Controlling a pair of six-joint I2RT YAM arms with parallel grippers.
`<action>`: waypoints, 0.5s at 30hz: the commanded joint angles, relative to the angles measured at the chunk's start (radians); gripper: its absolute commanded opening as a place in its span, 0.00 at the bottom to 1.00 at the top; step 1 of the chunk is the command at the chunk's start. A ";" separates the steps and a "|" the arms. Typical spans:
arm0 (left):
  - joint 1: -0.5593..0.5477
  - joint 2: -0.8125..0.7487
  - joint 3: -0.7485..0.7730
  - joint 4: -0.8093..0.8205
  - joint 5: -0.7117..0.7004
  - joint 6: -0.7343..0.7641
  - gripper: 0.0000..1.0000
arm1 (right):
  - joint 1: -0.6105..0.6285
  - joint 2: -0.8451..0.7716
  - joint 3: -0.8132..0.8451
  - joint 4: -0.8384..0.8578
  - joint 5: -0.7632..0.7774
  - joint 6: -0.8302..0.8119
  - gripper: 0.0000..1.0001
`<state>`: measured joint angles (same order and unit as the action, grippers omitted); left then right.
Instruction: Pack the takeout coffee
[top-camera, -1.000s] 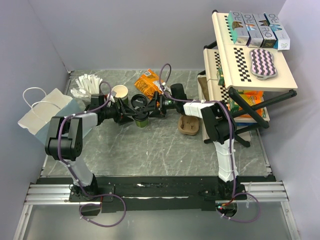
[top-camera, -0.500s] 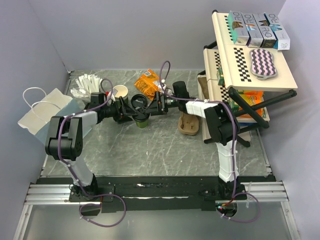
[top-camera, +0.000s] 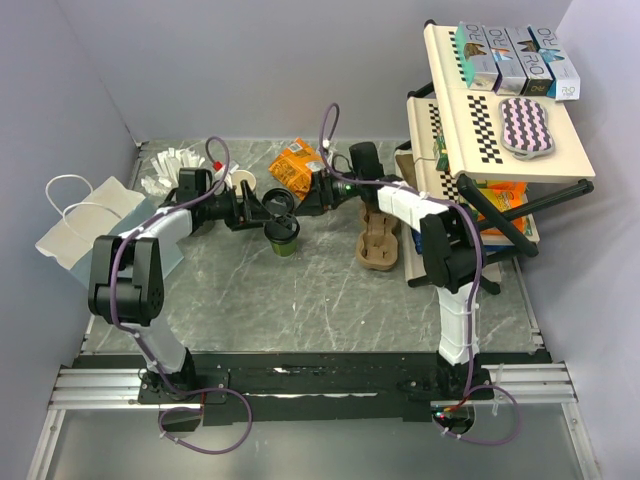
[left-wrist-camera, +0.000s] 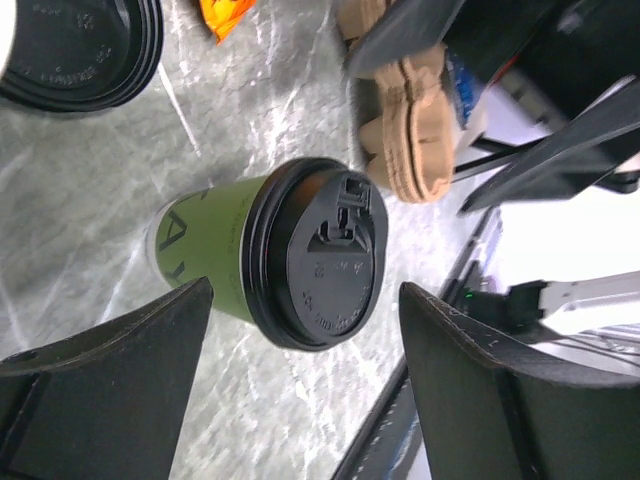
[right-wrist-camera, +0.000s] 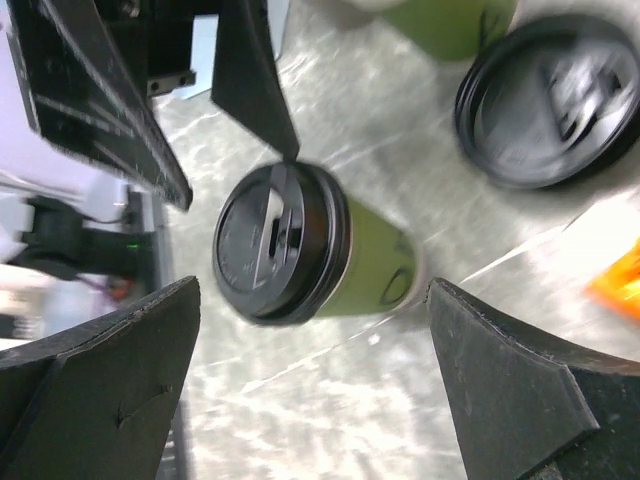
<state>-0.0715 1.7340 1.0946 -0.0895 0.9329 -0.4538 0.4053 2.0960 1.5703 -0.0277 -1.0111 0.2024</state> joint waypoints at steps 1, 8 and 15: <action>-0.016 -0.068 0.010 -0.090 -0.052 0.148 0.82 | 0.001 -0.021 0.102 -0.069 0.031 -0.193 1.00; -0.019 -0.060 -0.048 0.025 0.016 0.095 0.81 | 0.013 0.084 0.194 -0.008 -0.040 -0.118 1.00; -0.021 -0.027 -0.047 0.048 0.075 0.067 0.80 | 0.049 0.111 0.159 0.023 -0.078 -0.066 1.00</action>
<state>-0.0879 1.7008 1.0428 -0.0998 0.9455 -0.3782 0.4278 2.1971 1.7348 -0.0532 -1.0336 0.0982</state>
